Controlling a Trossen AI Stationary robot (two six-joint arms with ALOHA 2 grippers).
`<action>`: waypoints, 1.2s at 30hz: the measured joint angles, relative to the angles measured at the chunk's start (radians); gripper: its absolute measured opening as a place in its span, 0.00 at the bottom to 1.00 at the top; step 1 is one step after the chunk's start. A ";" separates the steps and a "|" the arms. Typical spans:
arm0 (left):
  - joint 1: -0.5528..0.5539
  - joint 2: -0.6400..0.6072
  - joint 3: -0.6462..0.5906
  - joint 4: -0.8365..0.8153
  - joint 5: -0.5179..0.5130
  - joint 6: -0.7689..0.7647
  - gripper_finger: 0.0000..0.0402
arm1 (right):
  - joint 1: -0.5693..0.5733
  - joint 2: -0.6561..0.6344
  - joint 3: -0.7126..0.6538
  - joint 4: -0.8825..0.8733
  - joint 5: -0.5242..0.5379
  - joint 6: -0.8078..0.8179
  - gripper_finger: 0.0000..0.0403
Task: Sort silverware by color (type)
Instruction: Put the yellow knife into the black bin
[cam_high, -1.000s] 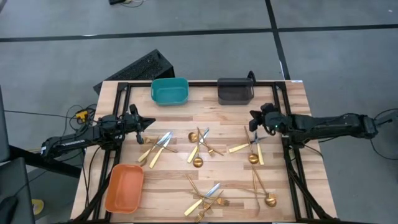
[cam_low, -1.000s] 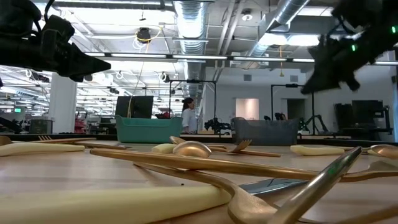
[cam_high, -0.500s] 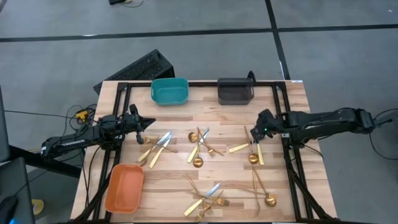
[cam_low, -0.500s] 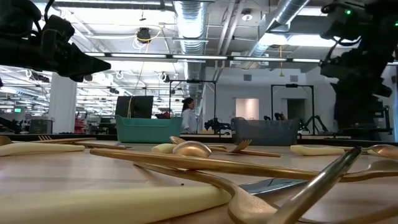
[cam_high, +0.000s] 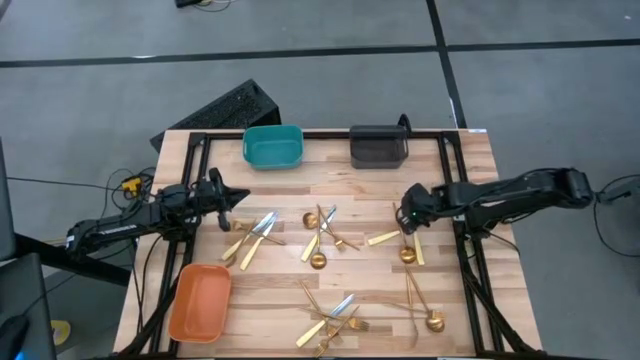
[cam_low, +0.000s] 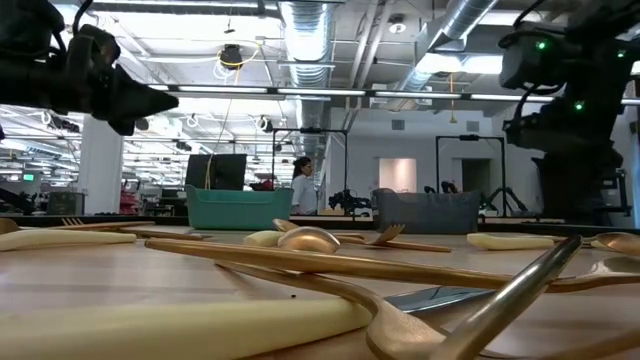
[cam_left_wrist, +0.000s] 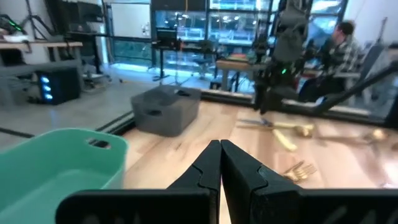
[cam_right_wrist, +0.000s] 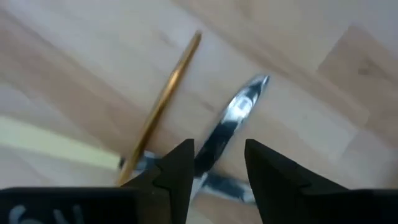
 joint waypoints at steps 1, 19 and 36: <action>0.000 0.001 -0.002 -0.004 0.013 -0.015 0.00 | 0.009 0.004 0.000 -0.008 -0.013 0.001 0.40; -0.159 0.252 -0.004 0.024 -0.103 -0.244 0.00 | 0.290 0.071 -0.035 -0.006 -0.011 0.350 0.39; -0.185 0.276 -0.002 0.039 -0.273 -0.131 0.00 | 0.082 0.203 -0.014 0.012 -0.211 0.119 0.20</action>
